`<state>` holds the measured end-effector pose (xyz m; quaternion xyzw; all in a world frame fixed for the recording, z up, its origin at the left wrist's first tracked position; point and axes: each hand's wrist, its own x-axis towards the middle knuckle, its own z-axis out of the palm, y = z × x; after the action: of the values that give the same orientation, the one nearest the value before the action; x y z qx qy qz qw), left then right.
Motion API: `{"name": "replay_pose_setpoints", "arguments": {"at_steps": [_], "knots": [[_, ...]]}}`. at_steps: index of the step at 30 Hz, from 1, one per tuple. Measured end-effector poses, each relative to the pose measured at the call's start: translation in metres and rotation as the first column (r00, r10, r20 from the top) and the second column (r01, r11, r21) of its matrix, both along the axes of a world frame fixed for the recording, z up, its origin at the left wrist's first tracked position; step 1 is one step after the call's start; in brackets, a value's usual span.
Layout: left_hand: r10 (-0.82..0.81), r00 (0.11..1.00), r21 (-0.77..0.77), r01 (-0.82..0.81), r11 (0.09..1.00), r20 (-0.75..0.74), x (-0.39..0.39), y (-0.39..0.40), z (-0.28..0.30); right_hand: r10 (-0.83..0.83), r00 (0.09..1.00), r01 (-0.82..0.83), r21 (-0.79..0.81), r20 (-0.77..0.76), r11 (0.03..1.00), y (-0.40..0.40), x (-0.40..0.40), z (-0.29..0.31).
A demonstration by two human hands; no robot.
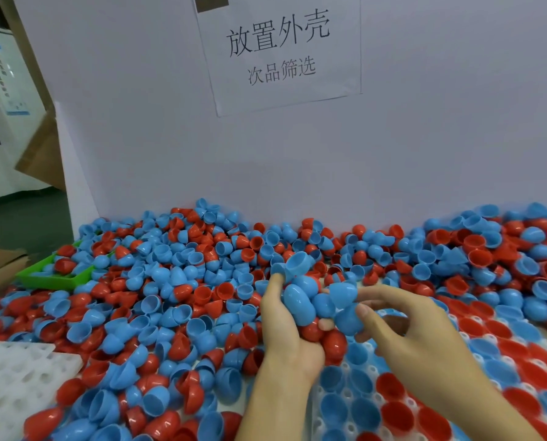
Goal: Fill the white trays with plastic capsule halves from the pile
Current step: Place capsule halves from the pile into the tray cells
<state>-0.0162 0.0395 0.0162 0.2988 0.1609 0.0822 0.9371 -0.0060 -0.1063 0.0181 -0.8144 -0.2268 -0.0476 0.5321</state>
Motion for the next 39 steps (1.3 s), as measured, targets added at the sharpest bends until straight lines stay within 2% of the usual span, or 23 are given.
{"name": "replay_pose_setpoints", "arguments": {"at_steps": [6,12,19,31,35,39], "knots": [[0.009,0.999,0.032,-0.010,0.999,0.042,0.001,-0.002,-0.001,0.021,0.997,-0.019,-0.030,0.072,0.999,0.001,-0.006,0.003],[-0.028,1.000,0.061,0.027,0.998,0.009,0.001,-0.003,-0.001,0.013,0.997,-0.005,-0.102,0.078,0.995,0.000,-0.007,0.003],[-0.023,0.999,0.046,0.020,0.999,0.048,-0.001,-0.004,0.001,-0.105,0.993,0.099,0.104,0.049,0.990,-0.010,-0.002,0.004],[-0.026,0.999,0.078,0.022,0.997,0.046,-0.001,-0.005,0.001,-0.122,0.992,0.123,0.038,-0.025,0.992,-0.011,0.001,0.001],[-0.026,0.997,0.070,0.021,0.997,0.068,-0.001,-0.005,0.001,-0.180,0.982,0.181,-0.008,0.059,0.984,-0.012,0.003,0.000],[-0.036,0.996,0.060,0.031,0.998,0.076,0.000,-0.004,0.001,-0.263,0.944,0.293,-0.138,0.199,0.946,-0.013,0.003,0.001]]}}
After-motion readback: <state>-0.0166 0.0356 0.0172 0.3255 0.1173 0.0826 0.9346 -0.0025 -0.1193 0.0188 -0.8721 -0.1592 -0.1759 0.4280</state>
